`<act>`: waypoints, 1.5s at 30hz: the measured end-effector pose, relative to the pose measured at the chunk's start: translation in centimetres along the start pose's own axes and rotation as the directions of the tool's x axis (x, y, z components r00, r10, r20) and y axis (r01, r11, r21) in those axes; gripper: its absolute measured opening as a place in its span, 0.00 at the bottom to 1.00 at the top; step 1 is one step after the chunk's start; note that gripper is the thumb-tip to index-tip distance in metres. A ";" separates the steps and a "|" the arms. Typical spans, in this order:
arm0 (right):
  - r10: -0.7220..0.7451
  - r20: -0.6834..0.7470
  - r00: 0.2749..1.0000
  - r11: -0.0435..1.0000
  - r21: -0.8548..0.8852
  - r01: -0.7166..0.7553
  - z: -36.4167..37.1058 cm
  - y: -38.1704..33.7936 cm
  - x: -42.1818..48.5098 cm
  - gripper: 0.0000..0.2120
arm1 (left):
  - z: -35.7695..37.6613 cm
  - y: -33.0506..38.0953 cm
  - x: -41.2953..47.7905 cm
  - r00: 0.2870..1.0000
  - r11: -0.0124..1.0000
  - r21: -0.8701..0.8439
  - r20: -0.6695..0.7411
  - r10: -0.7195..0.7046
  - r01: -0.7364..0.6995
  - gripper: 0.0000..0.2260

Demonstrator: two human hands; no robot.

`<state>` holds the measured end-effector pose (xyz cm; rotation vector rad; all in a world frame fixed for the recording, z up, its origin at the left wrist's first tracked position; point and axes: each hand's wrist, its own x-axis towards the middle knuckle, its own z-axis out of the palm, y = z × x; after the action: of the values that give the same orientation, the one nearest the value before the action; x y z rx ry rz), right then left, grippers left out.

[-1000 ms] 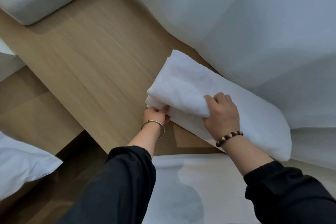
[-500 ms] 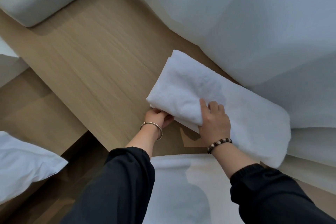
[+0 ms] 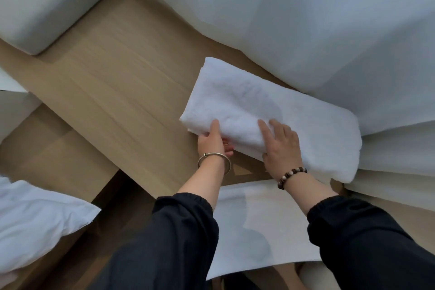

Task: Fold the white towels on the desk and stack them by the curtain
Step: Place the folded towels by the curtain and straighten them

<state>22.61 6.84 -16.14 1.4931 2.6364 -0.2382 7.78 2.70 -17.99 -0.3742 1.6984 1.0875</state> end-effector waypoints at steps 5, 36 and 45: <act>0.138 -0.041 0.990 0.987 -0.072 -0.141 -0.8 6.5 -4.3 0.32 | 2.0 -0.1 -0.6 0.995 0.996 0.045 0.065 -0.074 0.071 0.16; 0.361 0.029 0.932 0.932 0.032 -0.362 0.3 8.9 2.0 0.29 | 8.6 1.2 1.1 0.478 -0.382 0.788 0.602 0.640 -0.482 0.27; 0.372 -0.024 0.928 0.928 0.013 -0.372 4.6 9.6 2.6 0.31 | 8.7 -0.4 5.1 0.435 -0.468 0.773 0.630 0.643 -0.428 0.29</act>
<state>29.55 13.02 -21.91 1.9687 2.3055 -0.1964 11.10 10.72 -23.05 1.8221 2.3718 0.0359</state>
